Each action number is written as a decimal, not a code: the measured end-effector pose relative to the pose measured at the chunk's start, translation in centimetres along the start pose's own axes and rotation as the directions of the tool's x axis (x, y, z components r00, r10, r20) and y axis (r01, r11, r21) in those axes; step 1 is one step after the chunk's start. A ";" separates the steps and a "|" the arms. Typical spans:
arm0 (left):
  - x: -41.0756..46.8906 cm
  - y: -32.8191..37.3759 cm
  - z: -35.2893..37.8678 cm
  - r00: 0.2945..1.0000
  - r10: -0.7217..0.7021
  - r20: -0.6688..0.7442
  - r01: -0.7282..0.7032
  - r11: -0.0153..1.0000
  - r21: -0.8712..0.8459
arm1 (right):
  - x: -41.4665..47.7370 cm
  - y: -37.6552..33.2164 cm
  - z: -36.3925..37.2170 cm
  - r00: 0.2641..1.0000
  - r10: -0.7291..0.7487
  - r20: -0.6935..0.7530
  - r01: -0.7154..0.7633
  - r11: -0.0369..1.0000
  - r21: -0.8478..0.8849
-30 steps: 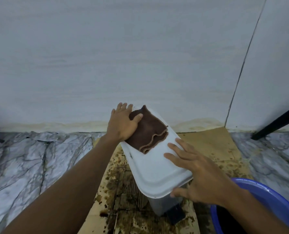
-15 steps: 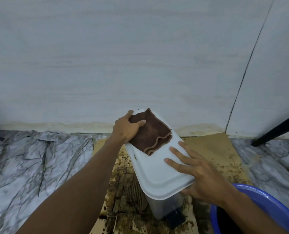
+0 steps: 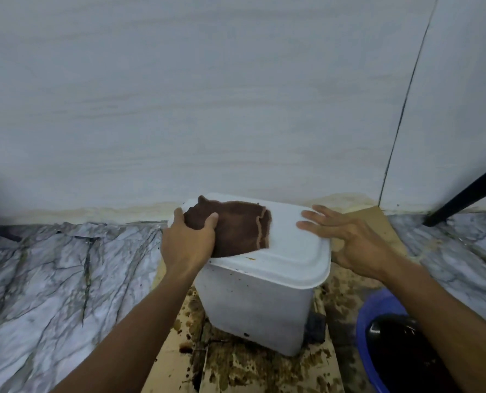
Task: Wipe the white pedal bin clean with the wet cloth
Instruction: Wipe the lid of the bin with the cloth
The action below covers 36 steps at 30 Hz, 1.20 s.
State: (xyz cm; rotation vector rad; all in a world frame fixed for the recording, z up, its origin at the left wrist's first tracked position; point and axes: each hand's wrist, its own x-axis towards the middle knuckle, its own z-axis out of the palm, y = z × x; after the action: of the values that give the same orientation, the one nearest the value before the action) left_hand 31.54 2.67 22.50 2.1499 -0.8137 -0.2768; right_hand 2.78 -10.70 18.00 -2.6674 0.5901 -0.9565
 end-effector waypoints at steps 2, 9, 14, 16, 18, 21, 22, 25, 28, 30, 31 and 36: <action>-0.1 -1.4 -0.3 1.000 -0.012 0.016 0.012 1.000 -0.006 | 0.2 -1.0 0.2 0.995 0.036 0.090 -0.039 0.999 0.033; -1.7 -3.9 -1.7 0.987 0.158 -0.007 -0.142 0.904 0.404 | -0.1 -7.6 -1.2 0.857 0.271 0.439 -0.302 0.953 0.001; -1.9 -3.6 -2.2 0.781 0.546 0.305 -0.608 0.776 0.167 | -0.9 -11.5 0.7 0.828 0.386 0.407 -0.369 0.921 -0.123; -2.2 -3.3 -2.5 0.724 0.553 0.413 -0.658 0.733 0.172 | -1.0 -12.0 1.3 0.828 0.397 0.396 -0.389 0.915 -0.104; -2.6 -3.2 -2.6 0.694 0.541 0.475 -0.691 0.687 0.227 | -0.7 -11.4 0.9 0.818 0.398 0.415 -0.405 0.911 -0.076; -2.4 -3.2 -2.8 0.632 0.562 0.534 -0.755 0.601 0.261 | -0.2 -9.0 -0.6 0.805 0.374 0.460 -0.380 0.921 -0.084; -2.3 -3.1 -2.9 0.611 0.567 0.552 -0.774 0.575 0.266 | -0.2 -8.2 -1.0 0.806 0.356 0.473 -0.367 0.927 -0.074; -2.0 -3.4 -3.0 0.536 0.624 0.568 -0.830 0.510 0.224 | -0.3 -6.3 -1.6 0.811 0.312 0.494 -0.349 0.937 -0.020; -2.2 -4.0 -2.9 0.461 0.694 0.554 -0.877 0.452 0.163 | -0.2 -5.7 -1.5 0.822 0.293 0.489 -0.329 0.944 -0.013; -2.7 -3.7 -2.4 0.421 0.693 0.586 -0.902 0.385 0.193 | -0.2 -6.2 -1.3 0.826 0.293 0.482 -0.326 0.945 -0.017; -3.2 -3.3 -1.9 0.404 0.690 0.601 -0.913 0.345 0.218 | -0.3 -6.5 -1.2 0.826 0.300 0.477 -0.331 0.943 -0.021; -5.9 -0.5 1.3 0.387 0.692 0.609 -0.922 0.287 0.260 | -0.7 -6.4 -0.8 0.867 0.298 0.398 -0.346 0.937 0.052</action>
State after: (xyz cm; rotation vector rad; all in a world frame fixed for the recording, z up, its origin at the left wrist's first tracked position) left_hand 26.65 5.85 20.87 1.7994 -2.4343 0.1621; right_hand 3.63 -4.80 20.51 -2.4401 0.8194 -0.3475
